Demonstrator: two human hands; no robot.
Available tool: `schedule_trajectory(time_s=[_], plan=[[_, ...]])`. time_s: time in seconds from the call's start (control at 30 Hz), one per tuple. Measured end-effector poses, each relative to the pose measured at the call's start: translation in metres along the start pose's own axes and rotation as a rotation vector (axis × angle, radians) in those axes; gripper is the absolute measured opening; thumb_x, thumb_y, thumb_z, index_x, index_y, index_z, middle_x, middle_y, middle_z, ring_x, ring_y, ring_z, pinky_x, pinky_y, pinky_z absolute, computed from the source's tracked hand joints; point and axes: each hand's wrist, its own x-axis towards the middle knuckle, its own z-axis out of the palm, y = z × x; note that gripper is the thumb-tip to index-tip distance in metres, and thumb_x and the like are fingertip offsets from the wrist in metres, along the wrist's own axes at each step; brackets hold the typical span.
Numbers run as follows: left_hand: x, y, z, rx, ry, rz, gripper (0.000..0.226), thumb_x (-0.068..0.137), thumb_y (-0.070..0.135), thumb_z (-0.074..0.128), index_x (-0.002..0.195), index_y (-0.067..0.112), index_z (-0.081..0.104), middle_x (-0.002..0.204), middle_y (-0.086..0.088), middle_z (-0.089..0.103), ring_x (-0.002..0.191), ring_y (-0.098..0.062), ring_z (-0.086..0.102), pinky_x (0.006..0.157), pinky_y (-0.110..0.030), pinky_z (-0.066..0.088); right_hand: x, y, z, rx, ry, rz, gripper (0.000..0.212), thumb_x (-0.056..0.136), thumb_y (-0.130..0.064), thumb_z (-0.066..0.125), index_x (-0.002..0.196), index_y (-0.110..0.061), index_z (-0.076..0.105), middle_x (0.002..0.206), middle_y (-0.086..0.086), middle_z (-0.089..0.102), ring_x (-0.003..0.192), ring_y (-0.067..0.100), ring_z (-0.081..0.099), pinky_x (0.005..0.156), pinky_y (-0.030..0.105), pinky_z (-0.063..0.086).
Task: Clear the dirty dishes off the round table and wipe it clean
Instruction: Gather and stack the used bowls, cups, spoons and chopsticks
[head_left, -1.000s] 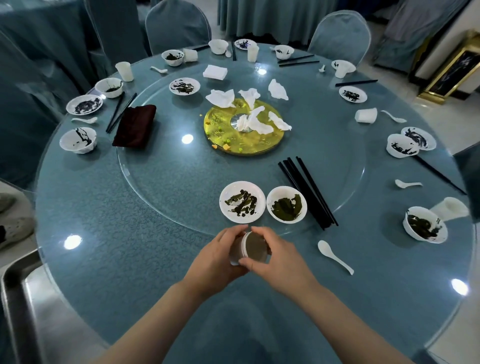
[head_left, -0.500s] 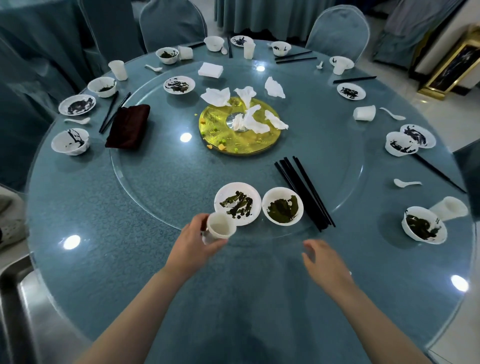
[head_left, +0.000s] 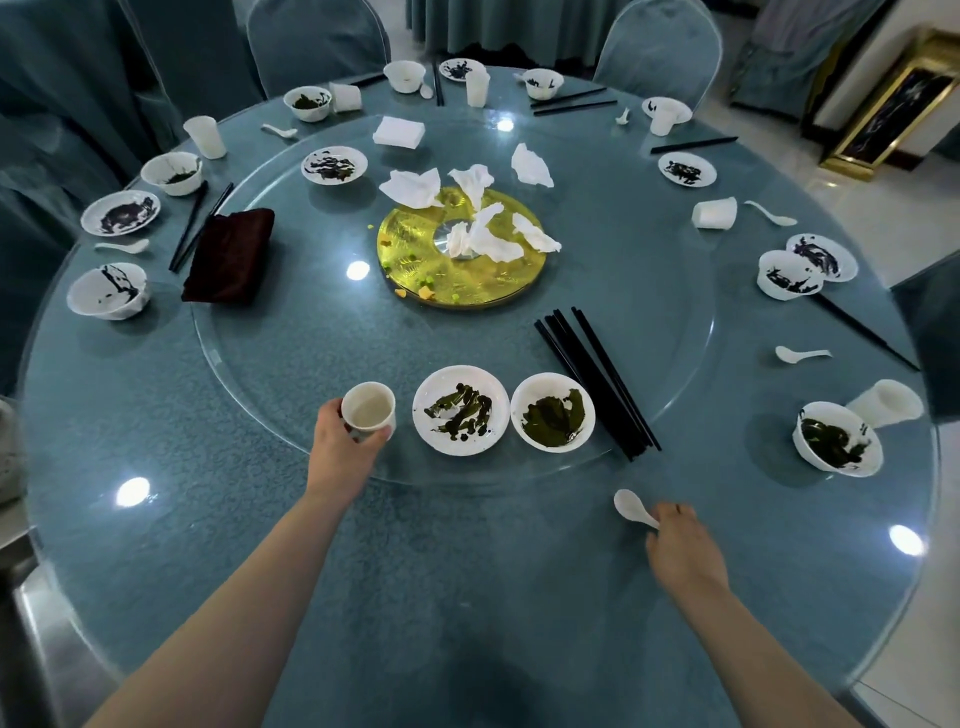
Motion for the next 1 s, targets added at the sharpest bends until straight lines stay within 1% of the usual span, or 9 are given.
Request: schedule_trajectory(time_s=[0.13,0.27,0.4,0.53,0.7,0.8,0.9,0.93,1.0], plan=[[0.001,-0.002,0.003,-0.002,-0.034,-0.006,0.069,0.076,0.029,0.080,0.132,0.020,0.041,0.127,0.005,0.051,0.117,-0.018,0.053,0.100,-0.042,0.047,0.002,0.000,0.000,0.007,-0.003,-0.016,0.010,0.098,-0.015,0.046,0.100,-0.013,0.055,0.098,0.000,0.050,0.078,0.020,0.049,0.063,0.030,0.037],[-0.008,-0.008,0.009,0.138,-0.060,-0.051,0.078,0.077,0.029,0.079,0.140,0.011,0.036,0.138,-0.007,0.046,0.128,-0.026,0.045,0.106,-0.043,0.039,0.005,0.006,0.000,0.035,0.007,-0.016,0.010,0.098,-0.017,0.047,0.096,-0.014,0.057,0.094,0.001,0.054,0.077,0.020,0.050,0.063,0.030,0.040],[-0.027,-0.016,0.013,0.223,-0.042,-0.083,0.083,0.081,0.031,0.075,0.146,0.008,0.030,0.146,-0.011,0.039,0.137,-0.028,0.034,0.114,-0.046,0.030,0.008,0.011,-0.013,0.304,0.090,-0.011,0.012,0.094,-0.016,0.057,0.098,-0.008,0.066,0.089,0.006,0.064,0.076,0.022,0.053,0.068,0.030,0.042],[-0.051,-0.023,0.020,0.364,-0.059,-0.066,0.080,0.086,0.033,0.069,0.148,0.007,0.026,0.150,-0.012,0.032,0.141,-0.030,0.025,0.118,-0.043,0.021,0.022,0.011,-0.038,0.479,0.200,0.014,0.018,0.094,-0.022,0.059,0.104,-0.010,0.068,0.090,0.003,0.065,0.082,0.020,0.055,0.074,0.028,0.040],[-0.073,-0.025,0.036,0.584,-0.152,0.158,0.071,0.086,0.034,0.065,0.147,0.016,0.033,0.153,-0.003,0.031,0.142,-0.025,0.025,0.116,-0.042,0.022,0.070,-0.003,-0.070,0.508,0.205,0.011,0.016,0.093,-0.025,0.058,0.088,-0.013,0.068,0.079,0.003,0.064,0.080,0.024,0.057,0.071,0.028,0.037],[-0.086,-0.018,0.049,0.694,-0.292,0.284,0.072,0.091,0.036,0.057,0.153,0.025,0.020,0.161,0.009,0.013,0.148,-0.018,0.011,0.119,-0.041,0.013,0.099,-0.015,-0.080,0.545,0.126,0.073,0.020,0.088,-0.019,0.055,0.074,-0.010,0.067,0.073,0.007,0.063,0.077,0.029,0.058,0.063,0.029,0.038],[-0.095,-0.011,0.064,0.810,-0.380,0.398,0.074,0.094,0.036,0.050,0.155,0.026,0.010,0.162,0.007,0.004,0.150,-0.016,0.003,0.120,-0.039,0.006,0.119,-0.030,-0.087,0.539,0.119,0.063,0.027,0.085,-0.012,0.050,0.058,-0.015,0.055,0.064,0.002,0.053,0.072,0.027,0.050,0.053,0.026,0.032],[-0.097,-0.011,0.068,0.853,-0.391,0.422,0.075,0.094,0.036,0.048,0.155,0.024,0.007,0.163,0.005,0.001,0.150,-0.017,0.001,0.120,-0.039,0.005,0.126,-0.034,-0.088,0.513,0.119,0.041,0.026,0.086,-0.011,0.049,0.062,-0.018,0.058,0.066,0.001,0.055,0.074,0.028,0.053,0.053,0.025,0.033],[-0.099,-0.014,0.071,0.922,-0.385,0.456,0.079,0.093,0.036,0.049,0.155,0.021,0.004,0.163,0.001,-0.001,0.150,-0.021,0.001,0.119,-0.039,0.004,0.140,-0.042,-0.091,0.478,0.130,0.013,0.021,0.090,-0.011,0.050,0.088,-0.017,0.070,0.085,0.002,0.064,0.091,0.028,0.060,0.063,0.022,0.039]])
